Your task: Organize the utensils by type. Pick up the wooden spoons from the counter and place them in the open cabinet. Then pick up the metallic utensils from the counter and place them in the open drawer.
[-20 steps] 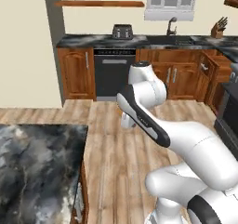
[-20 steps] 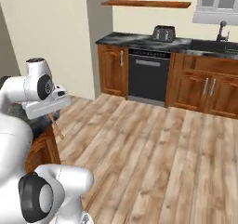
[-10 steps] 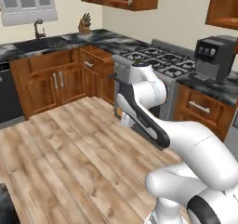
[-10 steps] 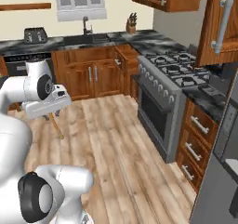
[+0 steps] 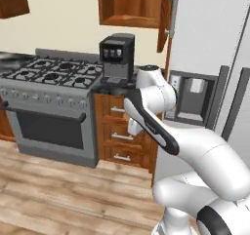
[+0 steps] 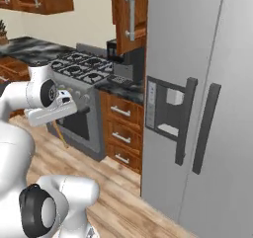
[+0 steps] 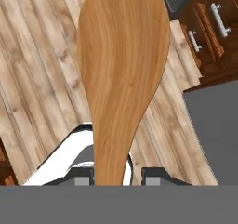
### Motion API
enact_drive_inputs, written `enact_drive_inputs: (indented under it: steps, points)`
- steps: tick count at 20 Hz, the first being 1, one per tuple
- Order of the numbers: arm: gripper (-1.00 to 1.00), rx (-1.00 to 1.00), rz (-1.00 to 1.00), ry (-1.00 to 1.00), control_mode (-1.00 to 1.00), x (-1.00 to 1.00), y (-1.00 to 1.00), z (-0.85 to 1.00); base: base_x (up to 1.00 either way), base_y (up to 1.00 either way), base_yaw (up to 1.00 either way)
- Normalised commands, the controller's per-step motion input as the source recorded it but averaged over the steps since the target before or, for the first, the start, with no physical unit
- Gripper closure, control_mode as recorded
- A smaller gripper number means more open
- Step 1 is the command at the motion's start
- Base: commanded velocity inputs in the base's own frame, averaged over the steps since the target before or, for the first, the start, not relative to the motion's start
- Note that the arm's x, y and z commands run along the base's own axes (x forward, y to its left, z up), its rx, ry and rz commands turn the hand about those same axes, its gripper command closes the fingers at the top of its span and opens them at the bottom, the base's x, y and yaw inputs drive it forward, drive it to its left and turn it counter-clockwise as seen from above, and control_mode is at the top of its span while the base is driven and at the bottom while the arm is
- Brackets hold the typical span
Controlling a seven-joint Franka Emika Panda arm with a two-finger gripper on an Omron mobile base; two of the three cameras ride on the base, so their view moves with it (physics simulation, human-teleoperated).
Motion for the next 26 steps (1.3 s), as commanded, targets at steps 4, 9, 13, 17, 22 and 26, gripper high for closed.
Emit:
enact_drive_inputs:
  steps: [4,9,13,17,22,26]
  points:
    - [1.00,0.00,0.00,0.00,1.00,0.00,0.00,0.00,0.57,0.66,-0.55]
    - [1.00,0.00,0.00,0.00,1.00,0.00,0.00,0.00,0.57,0.82,-0.33]
    - [1.00,0.00,0.00,0.00,1.00,0.00,0.00,0.00,0.51,0.74,-0.46]
    - [1.00,0.00,0.00,0.00,1.00,0.00,0.00,0.00,0.55,0.51,-0.75]
    - [1.00,0.00,0.00,0.00,1.00,0.00,0.00,0.00,0.52,0.66,-0.52]
    - [1.00,0.00,0.00,0.00,1.00,0.00,0.00,0.00,0.36,0.59,-0.05]
